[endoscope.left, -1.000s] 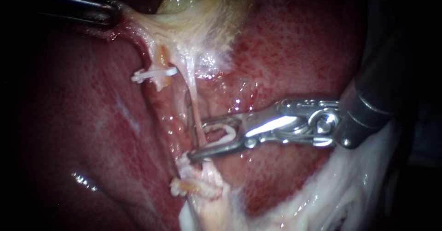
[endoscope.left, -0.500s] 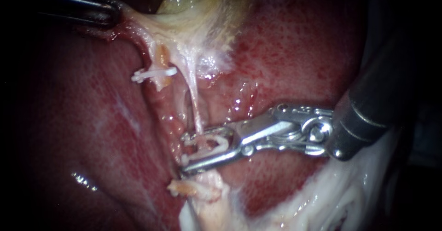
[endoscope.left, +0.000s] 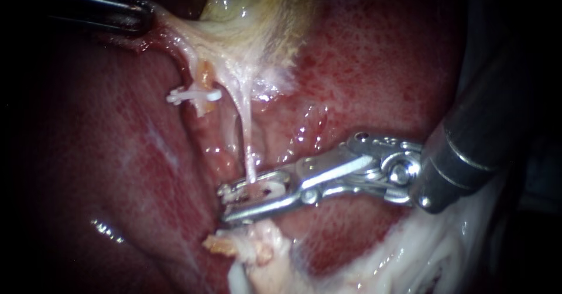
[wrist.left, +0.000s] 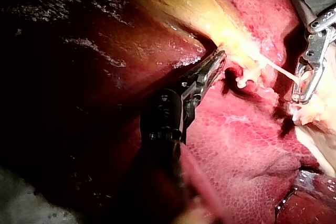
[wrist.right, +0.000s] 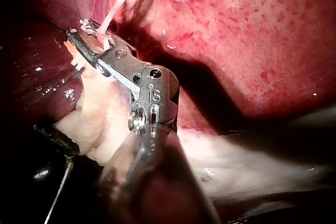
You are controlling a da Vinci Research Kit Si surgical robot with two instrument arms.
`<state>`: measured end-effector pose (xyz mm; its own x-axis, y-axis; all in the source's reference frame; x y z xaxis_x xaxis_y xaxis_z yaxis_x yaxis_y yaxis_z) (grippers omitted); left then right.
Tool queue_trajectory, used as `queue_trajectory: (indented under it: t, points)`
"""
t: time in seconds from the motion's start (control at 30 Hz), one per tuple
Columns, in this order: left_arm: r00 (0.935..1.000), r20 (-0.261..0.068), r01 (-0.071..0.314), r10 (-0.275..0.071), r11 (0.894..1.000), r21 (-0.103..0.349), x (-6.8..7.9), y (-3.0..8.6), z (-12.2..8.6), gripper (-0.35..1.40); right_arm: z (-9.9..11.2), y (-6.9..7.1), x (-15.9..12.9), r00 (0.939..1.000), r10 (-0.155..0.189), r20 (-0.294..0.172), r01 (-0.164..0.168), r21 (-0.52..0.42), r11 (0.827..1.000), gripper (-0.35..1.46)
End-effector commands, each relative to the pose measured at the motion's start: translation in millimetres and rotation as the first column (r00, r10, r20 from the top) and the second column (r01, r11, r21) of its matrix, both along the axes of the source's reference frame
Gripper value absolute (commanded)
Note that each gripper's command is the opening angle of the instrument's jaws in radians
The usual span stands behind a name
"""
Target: Clipping second clip right tube
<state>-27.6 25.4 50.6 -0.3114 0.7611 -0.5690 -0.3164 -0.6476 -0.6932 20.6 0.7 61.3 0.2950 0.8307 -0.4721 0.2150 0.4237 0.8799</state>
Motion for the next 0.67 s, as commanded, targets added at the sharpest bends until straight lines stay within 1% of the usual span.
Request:
queue_trajectory:
  t: [0.03,0.07,0.4,0.67]
  points:
    - [1.0,0.0,0.001,-0.001,1.0,0.0,0.0,0.0,0.0,-0.35,-0.2,0.1,0.0,1.0,0.001,0.002,-0.001,0.002,1.0,-0.33]
    - [1.0,0.0,0.001,-0.001,1.0,0.0,0.0,0.0,0.0,-0.35,-0.2,0.1,-0.1,1.0,0.001,0.004,-0.001,0.007,1.0,-0.35]
    - [1.0,0.0,0.001,-0.001,1.0,0.0,0.0,0.0,0.0,-0.35,-0.3,-0.1,-0.3,1.0,-0.007,0.004,0.007,0.019,1.0,-0.35]
    - [1.0,0.0,0.001,-0.001,1.0,0.0,0.0,0.0,0.0,-0.35,0.1,0.0,-0.4,0.9999,-0.01,0.002,0.01,0.018,1.0,-0.35]
